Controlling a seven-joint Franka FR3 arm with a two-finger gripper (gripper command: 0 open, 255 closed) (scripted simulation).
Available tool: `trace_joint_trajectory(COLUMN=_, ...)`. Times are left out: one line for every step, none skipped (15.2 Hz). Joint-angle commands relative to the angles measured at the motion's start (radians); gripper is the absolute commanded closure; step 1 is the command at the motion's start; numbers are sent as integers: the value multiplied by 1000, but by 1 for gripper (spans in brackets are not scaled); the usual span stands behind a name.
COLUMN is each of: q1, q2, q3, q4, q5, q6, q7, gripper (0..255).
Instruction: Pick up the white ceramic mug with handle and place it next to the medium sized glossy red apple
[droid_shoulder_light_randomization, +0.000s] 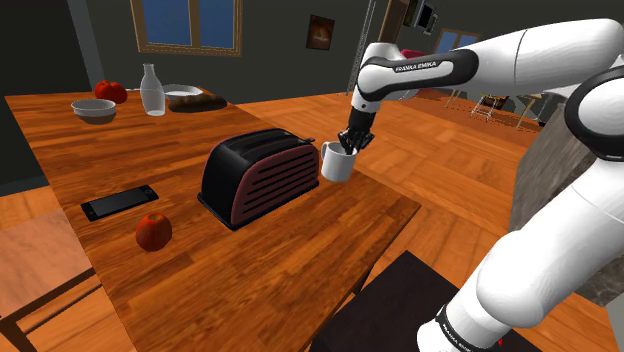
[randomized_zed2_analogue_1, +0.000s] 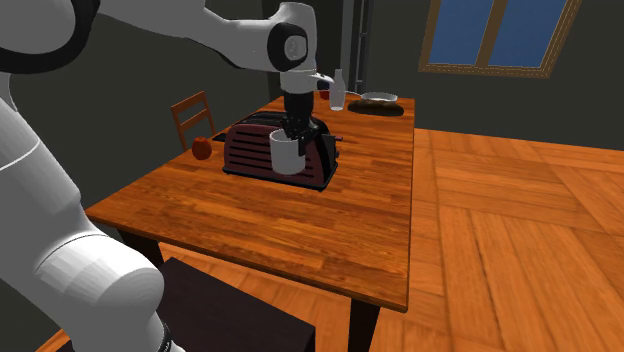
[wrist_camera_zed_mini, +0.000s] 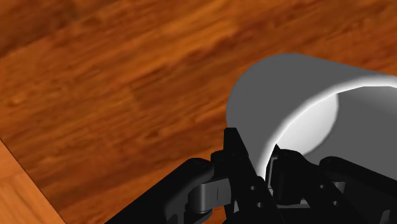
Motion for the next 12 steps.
trace_joint_trajectory(q1=-1, q2=-7, q3=0, q4=23, q5=-1, q6=-29, q7=-1, gripper=255)
trace_joint_trajectory(q1=-1, q2=-9, q3=0, q4=34, q5=-1, q6=-42, q7=-1, gripper=255)
trace_joint_trajectory(q1=0, q2=-11, q3=0, q4=45, q5=-1, q6=-56, q7=-1, gripper=255)
trace_joint_trajectory(q1=0, q2=-11, q3=0, q4=47, q5=-1, q6=-58, q7=-1, gripper=255)
trace_joint_trajectory(q1=10, q2=-16, q3=14, q4=41, q5=0, q6=-57, q7=23, gripper=255)
trace_joint_trajectory(q1=21, q2=-21, q3=28, q4=36, q5=2, q6=-57, q7=48, gripper=255)
trace_joint_trajectory(q1=32, q2=-24, q3=42, q4=32, q5=4, q6=-57, q7=72, gripper=255)
trace_joint_trajectory(q1=43, q2=-26, q3=56, q4=30, q5=7, q6=-56, q7=96, gripper=255)
trace_joint_trajectory(q1=54, q2=-28, q3=70, q4=28, q5=9, q6=-56, q7=120, gripper=255)
trace_joint_trajectory(q1=64, q2=-28, q3=85, q4=28, q5=12, q6=-56, q7=144, gripper=255)
trace_joint_trajectory(q1=75, q2=-27, q3=99, q4=28, q5=14, q6=-56, q7=168, gripper=255)
trace_joint_trajectory(q1=85, q2=-26, q3=113, q4=30, q5=17, q6=-56, q7=192, gripper=255)
